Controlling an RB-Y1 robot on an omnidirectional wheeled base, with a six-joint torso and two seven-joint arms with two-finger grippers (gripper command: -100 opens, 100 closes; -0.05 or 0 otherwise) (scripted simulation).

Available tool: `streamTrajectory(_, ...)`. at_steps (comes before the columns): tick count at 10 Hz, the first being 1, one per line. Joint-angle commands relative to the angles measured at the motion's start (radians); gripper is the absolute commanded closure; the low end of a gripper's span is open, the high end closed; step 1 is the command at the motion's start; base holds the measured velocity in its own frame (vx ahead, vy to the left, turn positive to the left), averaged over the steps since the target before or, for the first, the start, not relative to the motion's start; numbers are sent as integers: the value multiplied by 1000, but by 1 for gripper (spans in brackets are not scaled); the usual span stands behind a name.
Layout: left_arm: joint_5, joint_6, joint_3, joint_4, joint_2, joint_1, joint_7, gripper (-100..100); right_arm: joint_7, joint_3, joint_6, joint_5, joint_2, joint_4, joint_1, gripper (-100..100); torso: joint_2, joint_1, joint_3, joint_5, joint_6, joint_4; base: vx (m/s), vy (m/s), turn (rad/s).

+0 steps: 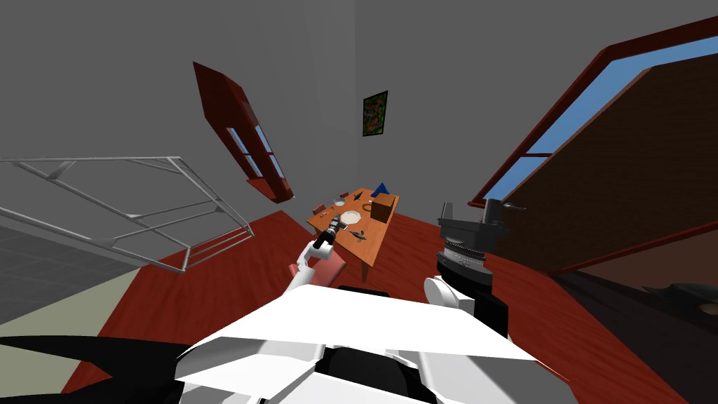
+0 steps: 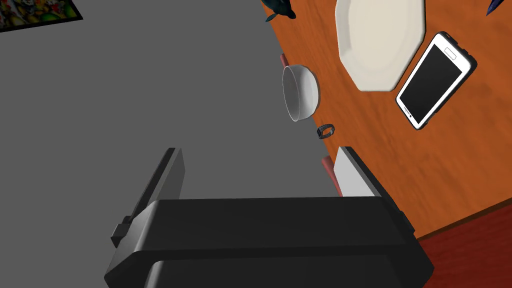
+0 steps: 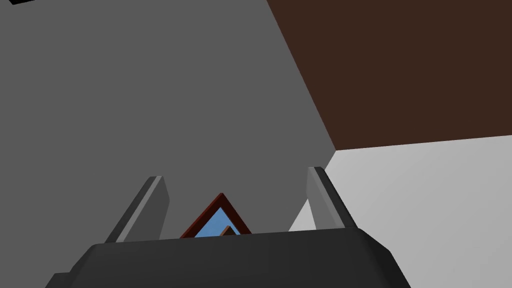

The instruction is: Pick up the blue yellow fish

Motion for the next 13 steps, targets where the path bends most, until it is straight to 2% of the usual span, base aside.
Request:
streamTrajectory(1,-3,45,-2,45,-1,-29,-1,-100,0,0,0,0,0,0,0,0,0,0,0,0,0,0,14,-4,-47)
streamTrajectory(4,-12,129,-9,147,-10,-102,-4,-100,0,0,0,0,0,0,0,0,0,0,0,0,0,0,22,-6,-82)
streamTrajectory(5,-12,133,-9,162,-10,-102,-4,-100,0,0,0,0,0,0,0,0,-1,0,0,0,0,0,15,-3,-18)
streamTrajectory(10,-25,260,-18,332,-28,-207,-10,-100,0,0,0,0,0,0,0,0,0,0,0,0,0,0,18,-5,-62)
streamTrajectory(13,-29,301,-21,395,-38,-238,-11,-100,0,0,0,0,0,0,0,0,0,0,0,0,0,0,17,-5,-36)
